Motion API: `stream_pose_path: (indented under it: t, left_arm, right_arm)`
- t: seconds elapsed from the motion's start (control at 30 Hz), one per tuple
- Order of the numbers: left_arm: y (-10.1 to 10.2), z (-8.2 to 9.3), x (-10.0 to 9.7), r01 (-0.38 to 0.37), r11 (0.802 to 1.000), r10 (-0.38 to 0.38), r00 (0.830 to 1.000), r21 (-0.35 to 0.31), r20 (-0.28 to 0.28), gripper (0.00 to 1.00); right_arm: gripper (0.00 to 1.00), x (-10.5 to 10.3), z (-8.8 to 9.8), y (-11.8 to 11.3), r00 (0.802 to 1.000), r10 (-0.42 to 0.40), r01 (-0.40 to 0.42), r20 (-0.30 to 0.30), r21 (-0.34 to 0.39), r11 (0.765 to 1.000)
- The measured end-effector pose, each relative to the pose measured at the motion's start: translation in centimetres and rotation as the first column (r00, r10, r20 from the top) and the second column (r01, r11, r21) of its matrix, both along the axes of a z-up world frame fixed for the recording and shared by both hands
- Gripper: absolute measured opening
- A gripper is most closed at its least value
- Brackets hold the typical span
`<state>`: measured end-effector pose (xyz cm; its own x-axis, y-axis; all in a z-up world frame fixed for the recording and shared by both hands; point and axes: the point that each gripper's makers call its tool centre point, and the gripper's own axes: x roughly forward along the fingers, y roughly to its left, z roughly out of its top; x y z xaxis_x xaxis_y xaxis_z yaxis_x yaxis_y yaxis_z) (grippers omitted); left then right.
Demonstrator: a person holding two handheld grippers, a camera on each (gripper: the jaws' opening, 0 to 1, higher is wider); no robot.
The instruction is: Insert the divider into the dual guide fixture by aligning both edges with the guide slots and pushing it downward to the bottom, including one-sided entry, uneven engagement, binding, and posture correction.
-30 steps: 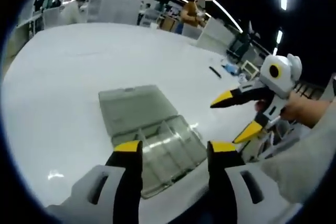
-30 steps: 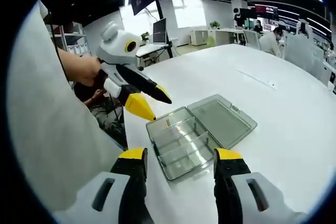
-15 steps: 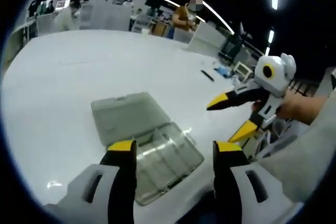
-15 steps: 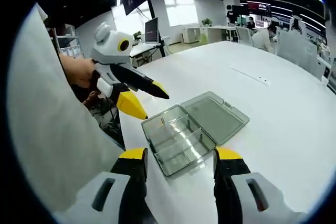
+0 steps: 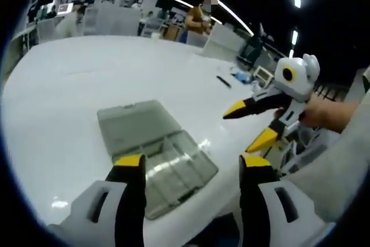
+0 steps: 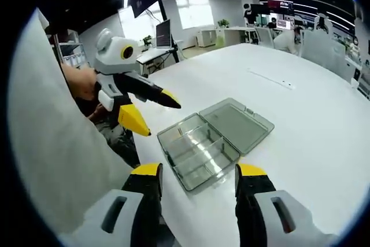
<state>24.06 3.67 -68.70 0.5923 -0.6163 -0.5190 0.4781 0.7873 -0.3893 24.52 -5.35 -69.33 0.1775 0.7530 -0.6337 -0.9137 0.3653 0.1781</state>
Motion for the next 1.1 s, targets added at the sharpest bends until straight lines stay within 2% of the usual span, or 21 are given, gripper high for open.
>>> stream_pose_path:
  t: [0.37,0.67,1.1]
  left_arm:
    - [-0.6,1.0,0.3,0.032,0.999,-0.032,0.998,-0.01,0.054,0.67]
    - [-1.0,0.6,0.0,0.056,0.998,-0.056,0.997,-0.004,0.056,0.69]
    - [-1.6,1.0,0.6,0.09,0.996,-0.089,0.992,0.003,0.094,0.7]
  right_arm:
    - [0.47,0.5,0.1,-1.0,0.999,-0.033,0.033,0.005,-0.002,0.999]
    - [0.47,1.0,-0.4,-2.5,0.998,-0.062,0.062,-0.007,-0.02,0.998]
    - [0.47,1.9,-0.9,-4.3,0.997,-0.08,0.079,-0.011,-0.053,0.995]
